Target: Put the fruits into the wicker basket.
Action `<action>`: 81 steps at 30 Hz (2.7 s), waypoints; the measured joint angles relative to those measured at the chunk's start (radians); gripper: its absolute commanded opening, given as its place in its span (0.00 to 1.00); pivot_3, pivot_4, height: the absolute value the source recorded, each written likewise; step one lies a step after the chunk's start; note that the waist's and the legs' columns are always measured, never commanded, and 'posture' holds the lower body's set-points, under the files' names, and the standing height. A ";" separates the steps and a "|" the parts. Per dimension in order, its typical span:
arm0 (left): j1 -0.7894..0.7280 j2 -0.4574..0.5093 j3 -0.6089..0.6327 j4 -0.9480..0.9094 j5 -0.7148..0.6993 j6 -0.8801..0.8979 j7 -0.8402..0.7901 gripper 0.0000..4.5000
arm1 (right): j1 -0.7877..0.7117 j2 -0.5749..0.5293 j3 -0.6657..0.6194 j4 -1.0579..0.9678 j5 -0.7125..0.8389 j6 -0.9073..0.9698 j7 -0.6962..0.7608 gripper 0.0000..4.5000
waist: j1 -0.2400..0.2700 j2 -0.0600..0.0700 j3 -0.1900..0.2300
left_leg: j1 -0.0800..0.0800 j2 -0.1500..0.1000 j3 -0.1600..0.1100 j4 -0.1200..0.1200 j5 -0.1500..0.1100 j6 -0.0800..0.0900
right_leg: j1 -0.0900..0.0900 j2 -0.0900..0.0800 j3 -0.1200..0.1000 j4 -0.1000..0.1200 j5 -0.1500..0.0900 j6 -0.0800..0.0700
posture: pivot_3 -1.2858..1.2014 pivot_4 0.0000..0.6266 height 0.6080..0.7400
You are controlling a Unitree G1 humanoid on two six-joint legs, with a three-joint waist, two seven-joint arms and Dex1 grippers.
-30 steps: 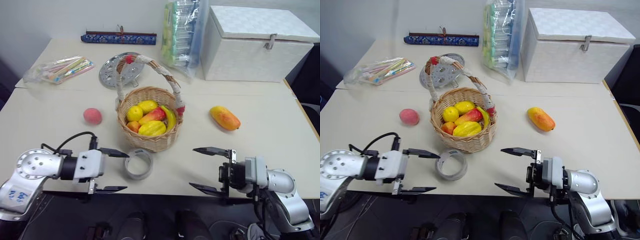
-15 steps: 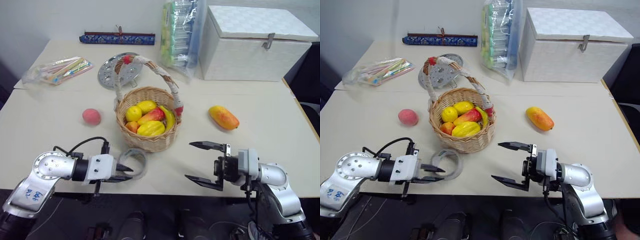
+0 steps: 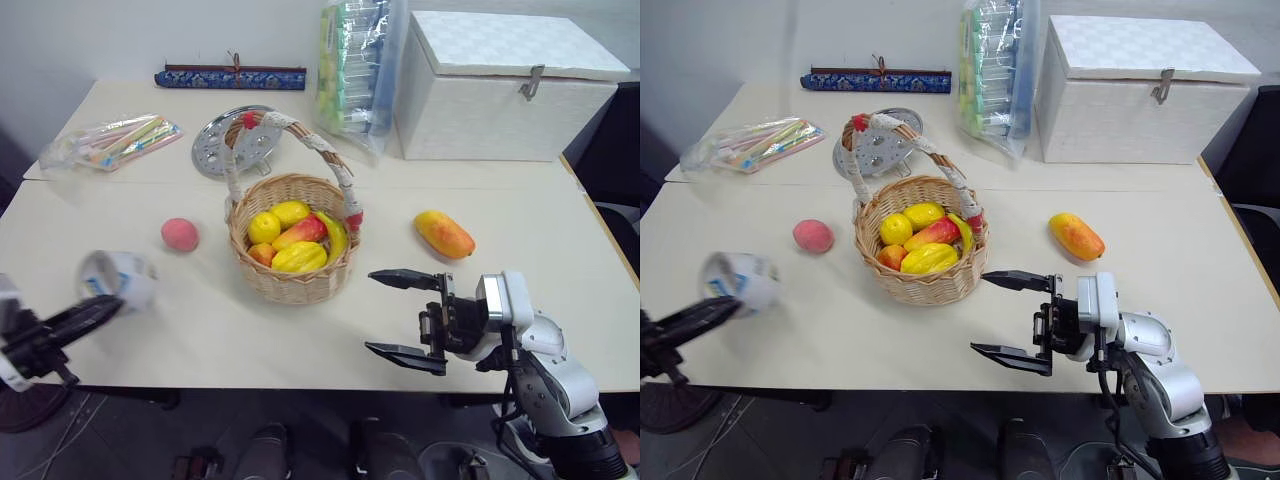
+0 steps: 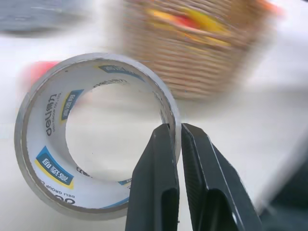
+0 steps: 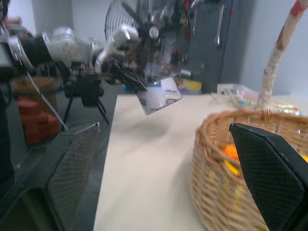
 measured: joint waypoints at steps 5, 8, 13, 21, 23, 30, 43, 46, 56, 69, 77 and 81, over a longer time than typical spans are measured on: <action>-0.172 0.013 0.009 0.264 0.079 0.001 0.204 0.01 | -0.017 0.044 -0.005 -0.046 0.025 0.006 -0.036 1.00 | 0.006 -0.004 -0.003 | 0.000 0.000 0.000 0.000 0.000 0.000 | 0.000 0.000 0.000 0.000 0.000 0.000 | 0.52 0.24 1.00; -0.258 0.024 -0.025 0.387 0.141 -0.055 0.267 0.01 | -0.012 0.059 -0.004 -0.046 -0.003 -0.019 -0.033 1.00 | 0.005 -0.006 -0.003 | 0.000 0.000 0.000 -0.001 -0.001 -0.001 | -0.001 0.000 -0.001 0.001 0.000 0.000 | 0.52 0.24 1.00; -0.330 0.050 -0.106 0.505 0.201 -0.106 0.263 0.18 | 0.003 0.074 0.001 -0.008 -0.071 -0.083 -0.009 1.00 | 0.000 -0.007 -0.004 | -0.001 0.000 0.001 -0.001 -0.001 -0.001 | -0.001 0.000 -0.001 0.004 0.000 0.000 | 0.52 0.24 1.00; -0.383 0.103 -0.120 0.625 0.255 -0.128 0.317 0.71 | 0.023 0.084 -0.010 0.023 -0.106 -0.136 0.000 1.00 | -0.002 -0.007 -0.004 | 0.000 0.000 0.001 0.000 -0.001 -0.002 | -0.004 -0.001 -0.003 0.008 0.000 0.000 | 0.52 0.24 1.00; -0.411 0.097 -0.115 0.596 0.230 -0.183 0.247 0.82 | 0.023 0.084 -0.028 0.024 -0.103 -0.139 0.000 1.00 | 0.002 -0.008 -0.004 | -0.001 0.000 0.001 0.000 -0.001 -0.002 | -0.003 -0.001 -0.003 0.007 0.000 0.000 | 0.52 0.24 1.00; -0.590 0.153 -0.321 0.474 0.182 -0.283 -0.077 0.82 | -0.054 0.098 -0.084 0.025 -0.081 -0.136 -0.068 1.00 | 0.013 0.002 -0.006 | 0.000 -0.001 0.001 0.000 -0.001 -0.003 | -0.002 -0.002 -0.003 0.007 0.000 0.000 | 0.52 0.24 1.00; -1.051 0.014 -0.752 1.119 0.527 -0.507 -0.115 0.82 | -0.135 0.095 -0.069 0.011 -0.131 -0.103 -0.157 1.00 | 0.001 -0.003 -0.006 | -0.005 -0.003 0.009 0.008 -0.001 0.000 | -0.018 -0.006 -0.029 0.026 0.001 0.000 | 0.52 0.24 1.00; -1.093 0.000 -0.768 1.194 0.556 -0.541 -0.129 0.74 | -0.122 0.095 -0.065 -0.024 -0.137 -0.089 -0.182 1.00 | 0.001 -0.003 -0.006 | -0.006 -0.003 0.009 0.010 -0.001 0.000 | -0.017 -0.008 -0.031 0.026 0.001 0.000 | 0.52 0.24 1.00; -1.042 0.061 -0.769 1.166 0.559 -0.550 -0.288 0.48 | -0.118 0.081 -0.066 -0.066 -0.149 -0.042 -0.238 1.00 | -0.004 -0.003 -0.006 | -0.004 -0.003 0.008 0.012 -0.003 -0.001 | -0.018 -0.008 -0.031 0.026 0.001 0.000 | 0.52 0.24 1.00; -0.955 -0.053 -0.760 0.191 0.188 -0.006 -0.248 0.48 | -0.113 0.033 -0.154 -0.013 -0.136 0.004 -0.301 1.00 | 0.027 0.001 -0.004 | -0.002 -0.008 -0.004 0.014 -0.005 0.003 | -0.002 -0.013 -0.030 0.014 0.002 -0.001 | 0.52 0.24 1.00; -0.923 -0.178 -0.827 0.167 0.259 -0.062 -0.080 0.95 | -0.045 -0.029 -0.232 0.066 -0.165 0.000 -0.293 1.00 | 0.020 0.001 -0.003 | -0.001 -0.005 -0.003 0.014 -0.005 0.003 | -0.003 -0.009 -0.029 0.014 0.002 -0.001 | 0.52 0.24 1.00; -0.870 -0.183 -0.800 0.151 0.225 -0.090 -0.104 0.99 | -0.052 -0.043 -0.236 0.128 -0.194 0.001 -0.293 1.00 | 0.022 0.001 -0.003 | -0.001 -0.006 -0.003 0.014 -0.005 0.003 | -0.003 -0.009 -0.029 0.014 0.002 -0.001 | 0.52 0.24 1.00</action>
